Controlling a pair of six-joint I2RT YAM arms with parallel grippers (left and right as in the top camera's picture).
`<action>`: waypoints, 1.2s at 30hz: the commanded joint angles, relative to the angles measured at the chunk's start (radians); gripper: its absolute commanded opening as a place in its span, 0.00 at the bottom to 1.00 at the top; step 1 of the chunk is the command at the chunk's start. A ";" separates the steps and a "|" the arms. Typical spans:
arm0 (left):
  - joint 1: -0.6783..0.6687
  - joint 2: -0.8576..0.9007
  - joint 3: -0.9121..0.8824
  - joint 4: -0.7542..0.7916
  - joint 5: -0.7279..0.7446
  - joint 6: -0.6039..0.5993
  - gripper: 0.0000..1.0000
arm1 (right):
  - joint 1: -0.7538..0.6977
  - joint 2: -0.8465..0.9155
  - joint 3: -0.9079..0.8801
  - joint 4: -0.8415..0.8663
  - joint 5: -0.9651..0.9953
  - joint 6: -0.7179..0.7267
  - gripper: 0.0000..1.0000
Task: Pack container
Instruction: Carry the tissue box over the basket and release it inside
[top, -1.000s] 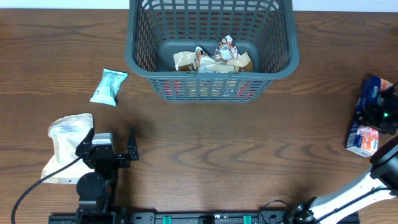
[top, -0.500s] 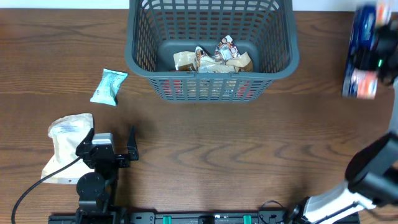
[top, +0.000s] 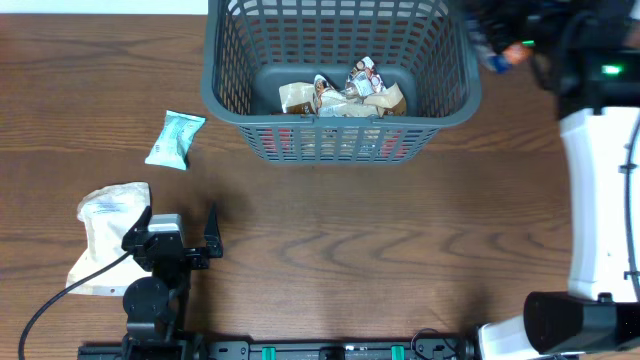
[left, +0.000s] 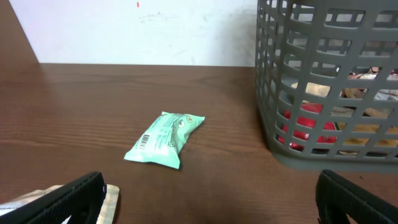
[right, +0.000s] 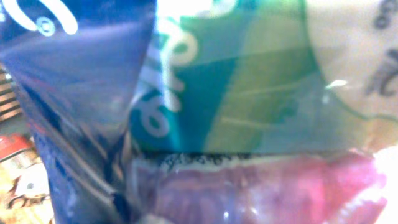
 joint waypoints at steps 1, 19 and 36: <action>-0.004 -0.007 -0.030 -0.006 0.000 -0.005 0.99 | 0.110 -0.002 0.033 0.008 -0.023 -0.274 0.01; -0.004 -0.007 -0.030 -0.006 0.000 -0.023 0.99 | 0.235 0.167 0.033 -0.101 -0.003 -0.507 0.01; -0.004 -0.007 -0.030 -0.006 -0.001 -0.023 0.99 | 0.235 0.357 0.032 -0.249 0.038 -0.438 0.05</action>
